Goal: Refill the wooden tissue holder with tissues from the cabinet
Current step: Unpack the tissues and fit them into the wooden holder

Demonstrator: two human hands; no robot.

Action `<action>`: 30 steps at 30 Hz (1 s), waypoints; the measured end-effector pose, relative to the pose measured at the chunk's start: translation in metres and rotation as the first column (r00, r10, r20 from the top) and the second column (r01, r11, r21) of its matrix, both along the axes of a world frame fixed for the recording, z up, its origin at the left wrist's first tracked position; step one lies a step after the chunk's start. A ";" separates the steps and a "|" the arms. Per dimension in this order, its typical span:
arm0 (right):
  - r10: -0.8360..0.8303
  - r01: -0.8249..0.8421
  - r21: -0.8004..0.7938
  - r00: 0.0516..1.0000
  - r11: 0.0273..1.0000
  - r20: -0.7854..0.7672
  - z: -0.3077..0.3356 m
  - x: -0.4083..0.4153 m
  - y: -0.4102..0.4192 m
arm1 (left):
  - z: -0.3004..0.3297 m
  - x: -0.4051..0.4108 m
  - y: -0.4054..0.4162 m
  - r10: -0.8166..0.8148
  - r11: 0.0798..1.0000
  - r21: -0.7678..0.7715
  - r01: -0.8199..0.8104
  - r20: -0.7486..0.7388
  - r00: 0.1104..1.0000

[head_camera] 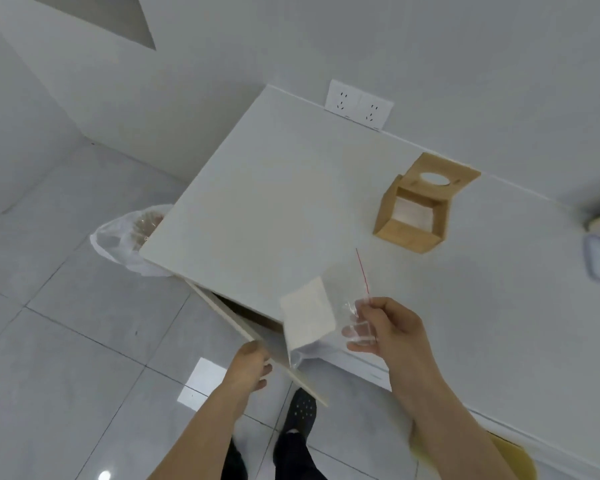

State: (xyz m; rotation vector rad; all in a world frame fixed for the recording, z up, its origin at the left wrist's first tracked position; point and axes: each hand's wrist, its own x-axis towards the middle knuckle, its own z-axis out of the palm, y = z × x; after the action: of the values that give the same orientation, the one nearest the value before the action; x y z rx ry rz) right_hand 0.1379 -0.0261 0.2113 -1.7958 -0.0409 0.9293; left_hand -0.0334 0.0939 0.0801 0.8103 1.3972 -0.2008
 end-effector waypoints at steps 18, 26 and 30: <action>-0.129 0.137 0.146 0.989 0.980 -0.068 0.045 0.102 0.004 | 0.193 0.191 0.008 -0.440 0.680 0.710 0.184 0.195 0.876; -0.047 0.045 0.135 0.999 0.990 0.010 0.083 0.136 0.026 | 0.208 0.239 0.031 -0.603 0.597 0.747 0.292 0.176 0.778; -0.033 0.028 0.113 0.999 0.993 0.042 0.096 0.144 0.045 | 0.222 0.251 0.058 -0.641 0.588 0.741 0.325 0.181 0.746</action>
State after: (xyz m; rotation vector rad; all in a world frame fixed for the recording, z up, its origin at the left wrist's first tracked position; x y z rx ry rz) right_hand 0.2821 0.0187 0.3074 -1.7081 -0.0920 0.8497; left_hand 0.2178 0.1524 0.3025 1.7611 0.7438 0.0779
